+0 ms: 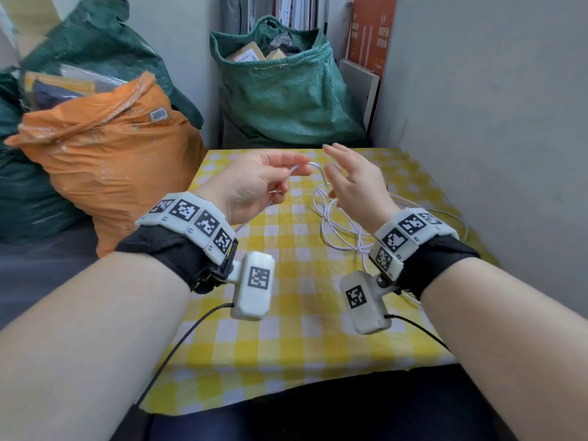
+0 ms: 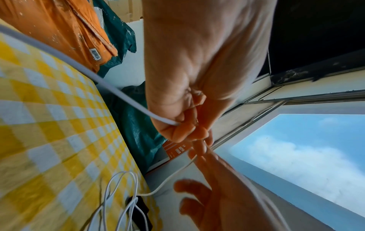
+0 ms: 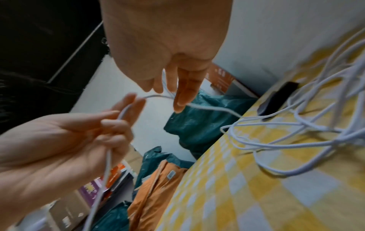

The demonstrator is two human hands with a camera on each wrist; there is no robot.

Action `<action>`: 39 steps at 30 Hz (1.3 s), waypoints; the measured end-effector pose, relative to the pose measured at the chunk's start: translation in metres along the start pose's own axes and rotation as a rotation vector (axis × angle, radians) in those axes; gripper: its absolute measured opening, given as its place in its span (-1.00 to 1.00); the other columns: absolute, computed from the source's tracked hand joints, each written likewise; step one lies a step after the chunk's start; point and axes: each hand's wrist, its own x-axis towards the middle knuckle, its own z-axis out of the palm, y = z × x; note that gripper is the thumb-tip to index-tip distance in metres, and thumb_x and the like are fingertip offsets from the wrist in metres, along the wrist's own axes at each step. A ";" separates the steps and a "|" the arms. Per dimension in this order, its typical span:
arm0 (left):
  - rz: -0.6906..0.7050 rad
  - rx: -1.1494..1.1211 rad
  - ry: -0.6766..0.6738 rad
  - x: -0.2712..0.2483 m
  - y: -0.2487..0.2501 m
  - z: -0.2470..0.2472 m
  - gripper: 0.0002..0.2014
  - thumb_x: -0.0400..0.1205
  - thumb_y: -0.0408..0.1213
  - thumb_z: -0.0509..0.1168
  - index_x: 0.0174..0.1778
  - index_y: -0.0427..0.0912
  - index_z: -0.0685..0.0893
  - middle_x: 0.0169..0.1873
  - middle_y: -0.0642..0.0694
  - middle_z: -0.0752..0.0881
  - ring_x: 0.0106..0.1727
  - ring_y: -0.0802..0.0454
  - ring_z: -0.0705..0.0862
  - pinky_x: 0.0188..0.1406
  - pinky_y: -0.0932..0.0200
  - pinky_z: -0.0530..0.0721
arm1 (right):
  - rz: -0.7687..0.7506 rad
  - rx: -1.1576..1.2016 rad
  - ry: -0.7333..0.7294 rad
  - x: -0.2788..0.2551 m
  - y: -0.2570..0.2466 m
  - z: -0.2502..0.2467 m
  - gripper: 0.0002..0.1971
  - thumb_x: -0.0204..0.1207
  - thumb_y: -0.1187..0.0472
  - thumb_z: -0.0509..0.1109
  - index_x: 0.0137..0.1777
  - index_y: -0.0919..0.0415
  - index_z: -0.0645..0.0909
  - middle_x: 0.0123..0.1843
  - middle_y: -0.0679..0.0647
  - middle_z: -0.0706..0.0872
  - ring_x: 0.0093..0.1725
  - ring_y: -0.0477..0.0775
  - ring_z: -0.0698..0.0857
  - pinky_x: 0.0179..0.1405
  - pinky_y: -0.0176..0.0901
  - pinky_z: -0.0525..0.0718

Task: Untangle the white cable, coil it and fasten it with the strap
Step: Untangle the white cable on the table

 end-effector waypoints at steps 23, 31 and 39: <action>0.090 -0.194 0.191 0.004 0.002 -0.019 -0.77 0.70 -0.46 0.11 -0.09 -0.13 0.64 -0.23 -0.03 0.78 -0.57 0.21 0.37 -0.62 0.37 0.27 | 0.512 -0.543 -0.079 0.008 0.059 -0.008 -0.75 0.60 0.26 0.20 0.13 0.22 0.69 0.15 0.27 0.72 0.06 0.28 0.66 -0.05 -0.10 0.56; -0.053 -0.003 -0.001 0.004 -0.016 -0.001 -0.75 0.69 -0.50 0.10 0.05 -0.16 0.65 -0.02 -0.09 0.74 -0.50 0.20 0.42 -0.53 0.33 0.32 | 0.113 0.230 -0.147 0.003 -0.007 0.016 -0.72 0.68 0.08 0.18 0.11 0.18 0.70 -0.20 -0.03 0.71 -0.49 -0.12 0.66 -0.51 -0.25 0.61; -0.124 0.097 0.156 -0.002 -0.014 -0.040 -0.88 0.67 -0.40 0.21 0.01 -0.14 0.63 -0.38 -0.01 0.59 -0.60 0.21 0.34 -0.61 0.37 0.32 | 0.380 -0.348 0.075 0.015 0.045 -0.002 -0.66 0.63 0.10 0.22 -0.02 0.34 0.74 -0.04 0.26 0.77 0.03 0.28 0.68 -0.13 -0.13 0.51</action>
